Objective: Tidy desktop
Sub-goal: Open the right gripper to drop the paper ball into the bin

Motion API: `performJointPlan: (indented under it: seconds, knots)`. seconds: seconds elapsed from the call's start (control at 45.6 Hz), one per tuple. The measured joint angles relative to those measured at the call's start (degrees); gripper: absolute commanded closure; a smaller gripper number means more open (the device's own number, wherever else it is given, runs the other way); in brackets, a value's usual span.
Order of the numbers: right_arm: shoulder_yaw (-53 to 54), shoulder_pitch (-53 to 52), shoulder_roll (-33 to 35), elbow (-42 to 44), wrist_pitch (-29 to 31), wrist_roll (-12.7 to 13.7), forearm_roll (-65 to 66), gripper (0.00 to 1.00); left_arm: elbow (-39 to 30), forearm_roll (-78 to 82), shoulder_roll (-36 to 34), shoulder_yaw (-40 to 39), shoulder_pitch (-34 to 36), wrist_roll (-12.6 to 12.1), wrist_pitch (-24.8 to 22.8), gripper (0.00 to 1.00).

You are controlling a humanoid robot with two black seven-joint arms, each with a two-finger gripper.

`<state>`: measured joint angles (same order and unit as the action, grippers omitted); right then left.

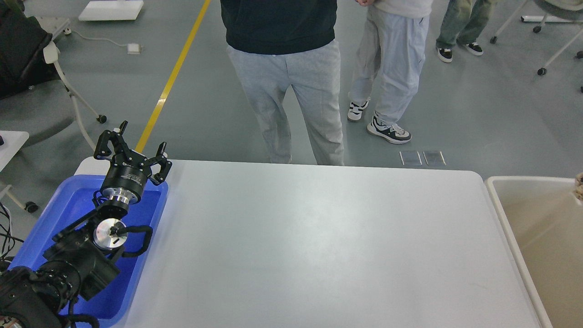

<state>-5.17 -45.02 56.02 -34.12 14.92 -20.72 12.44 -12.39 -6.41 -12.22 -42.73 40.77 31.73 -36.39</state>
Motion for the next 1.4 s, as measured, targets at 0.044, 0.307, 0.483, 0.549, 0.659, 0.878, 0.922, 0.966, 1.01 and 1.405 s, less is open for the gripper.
performJointPlan:
  seconds: [0.044,0.307,0.483,0.549,0.659,0.878,0.922,0.966,1.01,1.405]
  knots:
    - [0.5,1.7,-1.6,2.2,0.0,0.0,-1.9,1.00,0.0,0.0,0.0,0.0,0.0,0.0,0.0,0.00]
    - [2.8,10.0,-13.8,19.1,0.0,0.7,-11.9,1.00,0.0,0.0,0.0,0.0,0.0,0.0,0.0,0.00]
    - [5.7,12.5,-19.1,26.3,0.0,2.0,-14.7,1.00,0.0,0.0,0.0,0.0,0.0,0.0,0.0,0.00]
    - [6.9,13.1,-20.5,27.9,-0.2,2.4,-15.3,1.00,0.0,0.0,0.0,0.0,0.0,0.0,0.1,0.00]
    - [8.2,13.7,-22.2,29.6,-1.1,2.8,-15.9,1.00,0.0,0.0,0.0,-0.1,0.0,0.0,0.1,0.00]
    - [9.7,13.9,-23.9,31.2,-3.2,3.2,-16.5,0.16,0.0,0.0,0.0,-0.1,0.0,0.0,0.2,0.00]
    - [9.8,13.9,-24.2,31.3,-3.8,3.2,-16.5,0.00,0.0,0.0,0.0,-0.1,0.0,0.0,0.2,0.00]
    - [10.0,13.9,-24.4,31.5,-4.5,3.2,-16.6,0.00,0.0,0.0,0.0,-0.1,0.0,0.0,0.2,0.00]
    - [10.0,13.9,-24.6,31.6,-5.0,3.2,-16.6,0.00,0.0,0.0,0.0,-0.1,0.0,0.0,0.2,0.00]
    - [10.2,13.9,-25.4,32.1,-7.5,3.3,-16.7,0.00,0.0,0.0,0.0,0.0,0.0,0.0,0.2,0.00]
